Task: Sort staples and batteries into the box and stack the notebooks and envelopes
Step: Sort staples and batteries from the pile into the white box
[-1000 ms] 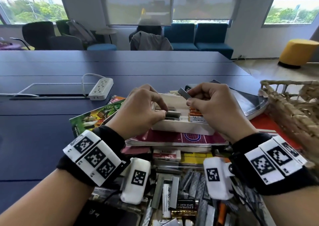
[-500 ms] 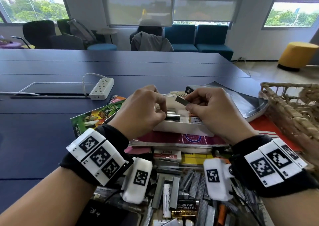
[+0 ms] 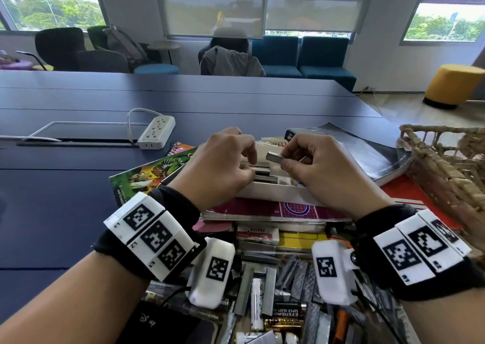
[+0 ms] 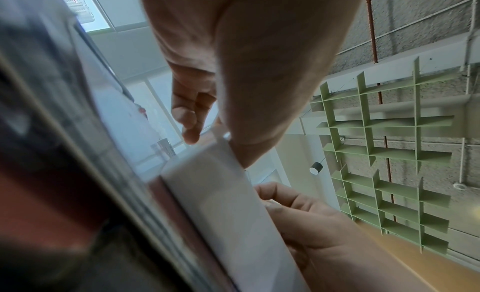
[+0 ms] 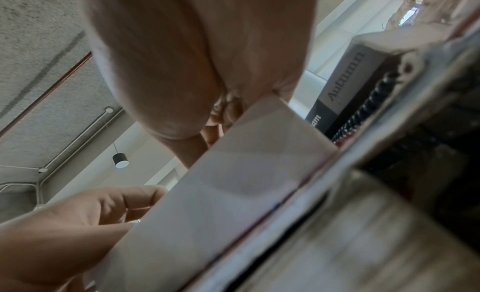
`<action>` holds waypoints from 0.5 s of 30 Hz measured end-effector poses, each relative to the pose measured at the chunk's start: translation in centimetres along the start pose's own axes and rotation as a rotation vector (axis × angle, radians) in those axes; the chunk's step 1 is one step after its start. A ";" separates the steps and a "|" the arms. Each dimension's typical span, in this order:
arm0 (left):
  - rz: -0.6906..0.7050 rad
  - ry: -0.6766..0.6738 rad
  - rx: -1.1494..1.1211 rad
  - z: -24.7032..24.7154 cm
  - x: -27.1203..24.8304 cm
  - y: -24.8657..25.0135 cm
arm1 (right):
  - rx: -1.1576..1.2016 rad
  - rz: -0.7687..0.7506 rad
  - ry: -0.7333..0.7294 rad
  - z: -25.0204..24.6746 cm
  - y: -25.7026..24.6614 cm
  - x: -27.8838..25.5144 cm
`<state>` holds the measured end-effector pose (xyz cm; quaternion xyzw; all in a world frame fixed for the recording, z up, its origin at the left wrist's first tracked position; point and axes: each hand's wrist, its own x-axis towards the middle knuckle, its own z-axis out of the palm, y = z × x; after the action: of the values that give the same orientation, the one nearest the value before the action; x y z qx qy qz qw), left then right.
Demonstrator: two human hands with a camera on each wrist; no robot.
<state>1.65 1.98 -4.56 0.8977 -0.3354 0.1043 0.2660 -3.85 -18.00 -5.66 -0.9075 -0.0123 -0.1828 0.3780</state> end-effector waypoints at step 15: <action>-0.056 -0.028 -0.056 -0.2 0.1 0.2 | 0.014 -0.050 -0.013 0.3 -1.2 1.9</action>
<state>1.59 1.93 -4.31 0.9003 -0.3164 0.0747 0.2893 -2.15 -17.12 -4.36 -0.9053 -0.0385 -0.1862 0.3797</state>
